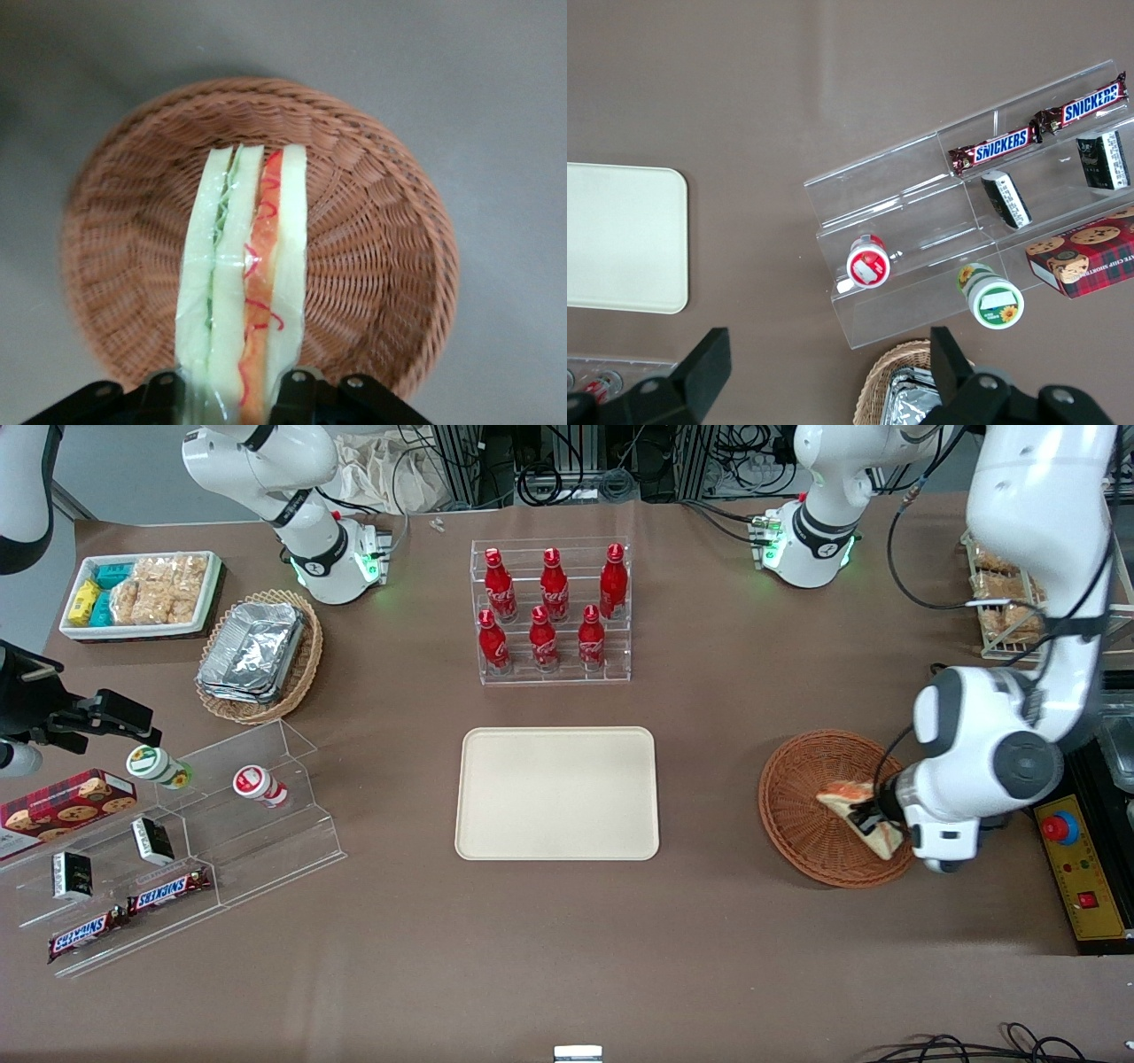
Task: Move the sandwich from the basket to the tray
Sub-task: 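Carry the sandwich with the left gripper over to the cream tray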
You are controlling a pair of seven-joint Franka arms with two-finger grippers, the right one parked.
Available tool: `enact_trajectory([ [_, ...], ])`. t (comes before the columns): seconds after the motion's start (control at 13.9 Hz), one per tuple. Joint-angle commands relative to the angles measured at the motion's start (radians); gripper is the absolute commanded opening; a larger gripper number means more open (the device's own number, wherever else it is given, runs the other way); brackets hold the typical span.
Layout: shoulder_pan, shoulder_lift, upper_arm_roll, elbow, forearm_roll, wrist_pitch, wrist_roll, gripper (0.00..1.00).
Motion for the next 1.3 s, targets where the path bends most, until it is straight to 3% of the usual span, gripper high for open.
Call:
enact_trajectory([
  [0.0,0.001,-0.011,-0.002,0.246,0.003,-0.288,0.049,0.0],
  [0.22,-0.002,-0.014,-0.02,0.43,-0.01,-0.5,0.101,0.0],
  [0.36,-0.006,-0.012,-0.037,0.533,-0.073,-0.537,0.225,0.0],
  [0.51,-0.01,-0.001,-0.122,0.561,-0.072,-0.525,0.354,0.0],
  [0.65,-0.037,0.015,-0.184,0.552,-0.066,-0.484,0.348,0.0],
  [0.87,-0.182,0.083,-0.184,0.535,-0.051,-0.363,0.298,0.0],
  [1.23,-0.368,0.265,-0.183,0.532,0.069,-0.206,0.175,0.0],
])
